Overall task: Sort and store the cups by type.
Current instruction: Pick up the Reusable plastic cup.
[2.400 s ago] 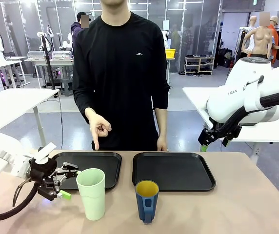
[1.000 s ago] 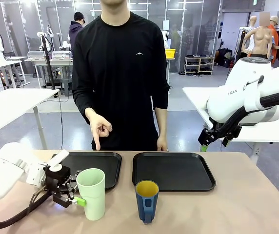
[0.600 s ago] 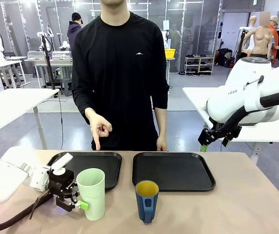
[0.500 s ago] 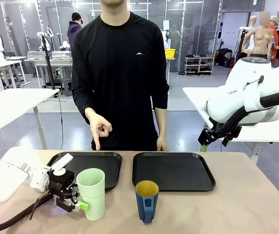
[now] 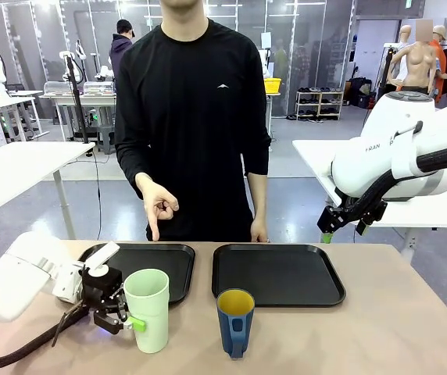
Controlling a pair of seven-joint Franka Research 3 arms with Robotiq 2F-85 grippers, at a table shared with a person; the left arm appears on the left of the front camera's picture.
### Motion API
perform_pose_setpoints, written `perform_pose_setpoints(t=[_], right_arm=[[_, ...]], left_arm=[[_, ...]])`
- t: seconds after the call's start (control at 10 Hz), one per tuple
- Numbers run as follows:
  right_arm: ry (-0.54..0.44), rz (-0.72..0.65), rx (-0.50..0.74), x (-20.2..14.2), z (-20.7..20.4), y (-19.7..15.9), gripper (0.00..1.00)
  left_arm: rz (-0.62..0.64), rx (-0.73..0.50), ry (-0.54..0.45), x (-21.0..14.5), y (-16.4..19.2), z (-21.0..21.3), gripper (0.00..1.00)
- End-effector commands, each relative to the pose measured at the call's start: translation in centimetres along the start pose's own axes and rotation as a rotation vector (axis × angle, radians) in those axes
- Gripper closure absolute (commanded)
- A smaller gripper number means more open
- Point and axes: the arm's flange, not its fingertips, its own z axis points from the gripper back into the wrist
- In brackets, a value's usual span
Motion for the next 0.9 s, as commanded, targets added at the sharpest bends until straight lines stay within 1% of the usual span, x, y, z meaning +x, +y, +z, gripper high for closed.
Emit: perform_pose_setpoints(t=[0.0, 0.1, 0.6, 0.8], right_arm=[[-0.011, -0.003, 0.001, -0.09, 0.04, -0.02, 0.0], [-0.011, -0.003, 0.001, -0.09, 0.04, -0.02, 0.0], [-0.011, -0.003, 0.001, -0.09, 0.04, -0.02, 0.0], [-0.011, -0.003, 0.001, -0.09, 0.04, -0.02, 0.0]], left_arm=[[-0.036, -0.017, -0.045, -1.65, -0.18, -0.49, 0.0], [-0.058, -0.027, -0.052, -1.77, -0.21, -0.67, 0.09], [-0.058, -0.038, -0.042, -1.76, -0.17, -0.94, 0.6], [-0.052, -0.068, -0.035, -1.19, -0.81, -0.58, 0.59]])
